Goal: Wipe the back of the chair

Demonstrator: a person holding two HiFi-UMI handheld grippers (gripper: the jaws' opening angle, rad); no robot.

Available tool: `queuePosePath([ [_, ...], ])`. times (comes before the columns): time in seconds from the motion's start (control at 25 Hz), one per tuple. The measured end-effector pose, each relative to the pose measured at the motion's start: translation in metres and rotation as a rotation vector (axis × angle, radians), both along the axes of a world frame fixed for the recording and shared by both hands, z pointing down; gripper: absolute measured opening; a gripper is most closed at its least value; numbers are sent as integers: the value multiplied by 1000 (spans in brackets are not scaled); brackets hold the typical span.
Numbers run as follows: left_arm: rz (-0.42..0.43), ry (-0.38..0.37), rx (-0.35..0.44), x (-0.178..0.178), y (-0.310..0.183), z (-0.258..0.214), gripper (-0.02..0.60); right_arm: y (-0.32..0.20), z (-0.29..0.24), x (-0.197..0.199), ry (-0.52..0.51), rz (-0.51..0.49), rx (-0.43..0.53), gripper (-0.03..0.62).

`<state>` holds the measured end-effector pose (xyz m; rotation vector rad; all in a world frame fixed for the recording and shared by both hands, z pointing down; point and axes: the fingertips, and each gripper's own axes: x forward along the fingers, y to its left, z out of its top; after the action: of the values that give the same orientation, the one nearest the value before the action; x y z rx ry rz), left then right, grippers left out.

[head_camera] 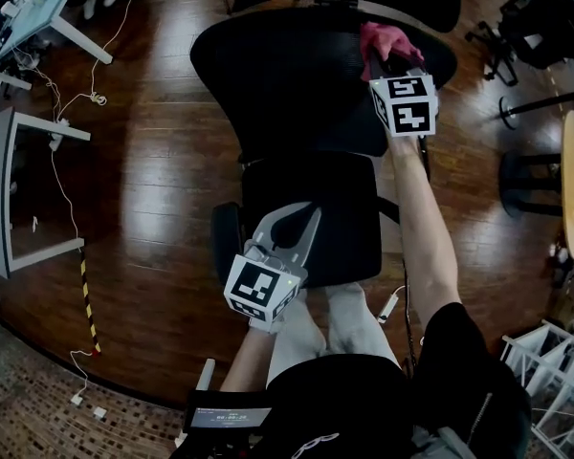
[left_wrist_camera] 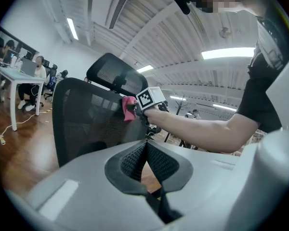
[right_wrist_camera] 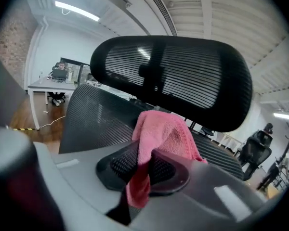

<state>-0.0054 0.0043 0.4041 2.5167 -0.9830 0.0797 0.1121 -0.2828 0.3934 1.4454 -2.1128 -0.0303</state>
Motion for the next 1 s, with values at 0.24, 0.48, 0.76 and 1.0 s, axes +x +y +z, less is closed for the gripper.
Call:
queuePosePath([
  [0.24, -68, -2, -12, -57, -3, 4, -9, -7, 2, -107, 1, -126, 4, 40],
  [0.48, -121, -1, -17, -94, -5, 4, -9, -3, -2, -181, -16, -214, 6, 40],
  [0.76, -144, -5, -10, -115, -11, -3, -9, 14, -4, -271, -69, -377, -18, 40],
  [1.0, -143, -29, -13, -125, -13, -7, -9, 42, -3, -340, -142, -567, -65, 40],
])
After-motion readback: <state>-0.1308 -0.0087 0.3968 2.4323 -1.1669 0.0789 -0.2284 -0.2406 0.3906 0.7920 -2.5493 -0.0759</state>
